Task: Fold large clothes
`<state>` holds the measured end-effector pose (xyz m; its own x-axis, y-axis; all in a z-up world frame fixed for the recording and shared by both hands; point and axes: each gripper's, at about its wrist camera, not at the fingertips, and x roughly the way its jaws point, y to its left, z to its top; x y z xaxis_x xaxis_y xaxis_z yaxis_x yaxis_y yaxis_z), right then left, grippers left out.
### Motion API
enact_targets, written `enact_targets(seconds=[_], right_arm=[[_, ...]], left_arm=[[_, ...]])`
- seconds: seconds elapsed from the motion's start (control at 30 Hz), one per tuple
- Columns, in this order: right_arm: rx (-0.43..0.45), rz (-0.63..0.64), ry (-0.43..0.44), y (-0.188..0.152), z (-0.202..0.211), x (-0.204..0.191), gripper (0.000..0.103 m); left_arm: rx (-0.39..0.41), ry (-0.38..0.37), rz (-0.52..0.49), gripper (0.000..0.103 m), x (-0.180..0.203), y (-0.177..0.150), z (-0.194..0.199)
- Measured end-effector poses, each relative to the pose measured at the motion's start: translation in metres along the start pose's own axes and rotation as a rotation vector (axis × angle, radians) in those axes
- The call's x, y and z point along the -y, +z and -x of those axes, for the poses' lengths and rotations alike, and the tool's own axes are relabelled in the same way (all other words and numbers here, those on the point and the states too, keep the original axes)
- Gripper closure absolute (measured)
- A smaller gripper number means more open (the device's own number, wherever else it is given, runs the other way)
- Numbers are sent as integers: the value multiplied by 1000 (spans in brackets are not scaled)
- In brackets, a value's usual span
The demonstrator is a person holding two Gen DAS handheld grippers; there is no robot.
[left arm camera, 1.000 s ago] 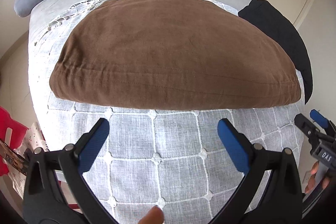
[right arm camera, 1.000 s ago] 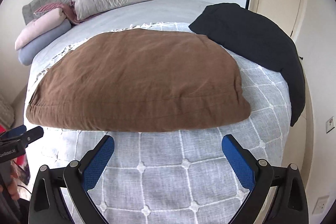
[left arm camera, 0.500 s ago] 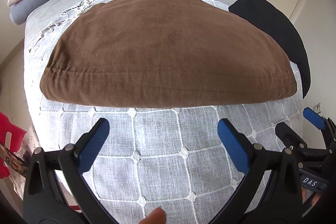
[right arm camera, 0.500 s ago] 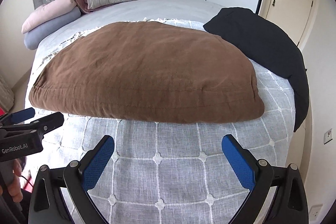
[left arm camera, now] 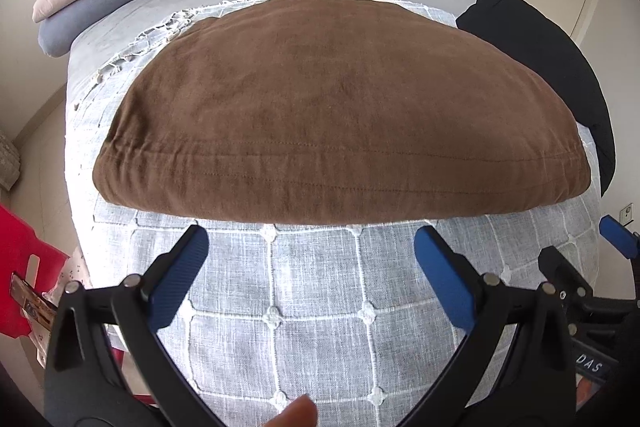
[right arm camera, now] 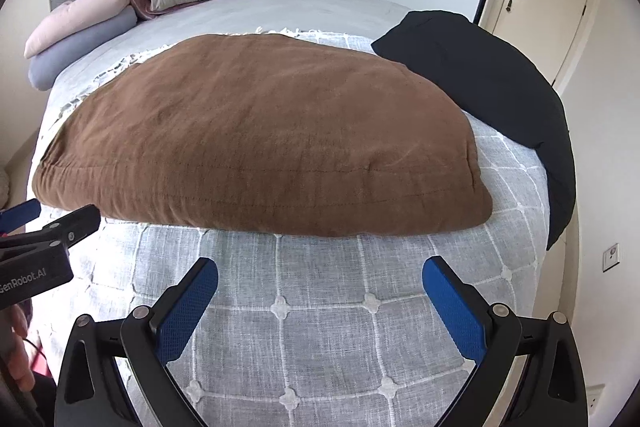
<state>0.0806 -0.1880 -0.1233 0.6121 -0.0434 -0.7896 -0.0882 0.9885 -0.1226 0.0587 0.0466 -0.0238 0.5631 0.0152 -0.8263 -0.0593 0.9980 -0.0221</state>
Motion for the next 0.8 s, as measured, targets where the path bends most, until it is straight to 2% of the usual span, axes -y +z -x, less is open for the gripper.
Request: enact_targets(seconds=[0.27, 0.5, 0.8], right_arm=[[36, 4, 33, -4, 13, -3, 0], [38, -4, 34, -5, 14, -5, 0], [32, -13, 21, -4, 12, -3, 0]], left_arm=[[40, 27, -8, 1, 5, 3, 8], [6, 5, -21, 1, 9, -3, 4], [15, 11, -19, 1, 6, -4, 7]])
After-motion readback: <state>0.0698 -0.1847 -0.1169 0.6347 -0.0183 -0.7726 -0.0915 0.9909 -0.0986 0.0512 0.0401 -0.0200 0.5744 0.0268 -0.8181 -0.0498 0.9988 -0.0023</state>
